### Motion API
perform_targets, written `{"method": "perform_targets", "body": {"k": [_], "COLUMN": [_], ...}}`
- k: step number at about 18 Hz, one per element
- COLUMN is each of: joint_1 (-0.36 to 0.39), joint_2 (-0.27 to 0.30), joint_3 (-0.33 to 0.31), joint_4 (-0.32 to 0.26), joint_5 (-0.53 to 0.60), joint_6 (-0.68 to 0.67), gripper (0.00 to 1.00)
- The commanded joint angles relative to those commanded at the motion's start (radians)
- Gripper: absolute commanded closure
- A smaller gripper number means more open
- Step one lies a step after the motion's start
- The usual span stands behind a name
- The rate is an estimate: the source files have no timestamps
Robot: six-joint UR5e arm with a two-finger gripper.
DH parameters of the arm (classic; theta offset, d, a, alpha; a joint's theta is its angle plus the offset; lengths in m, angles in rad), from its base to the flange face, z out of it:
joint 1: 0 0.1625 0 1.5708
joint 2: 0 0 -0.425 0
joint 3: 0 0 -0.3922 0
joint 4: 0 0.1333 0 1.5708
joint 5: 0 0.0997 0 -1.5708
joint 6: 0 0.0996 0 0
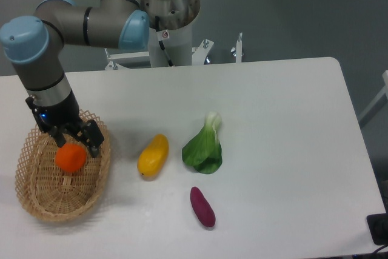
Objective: Pick up the orange from the basket
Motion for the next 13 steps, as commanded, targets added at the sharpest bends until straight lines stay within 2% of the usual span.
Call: {"method": "perform_targets", "body": {"k": [13], "joint_1": [-0.005], "joint_2": [-0.003], "joint_3": [-0.014], "joint_4": [0.0], "joint_5": [0.003], "joint_6": [-0.012], "gripper": [0.0]}}
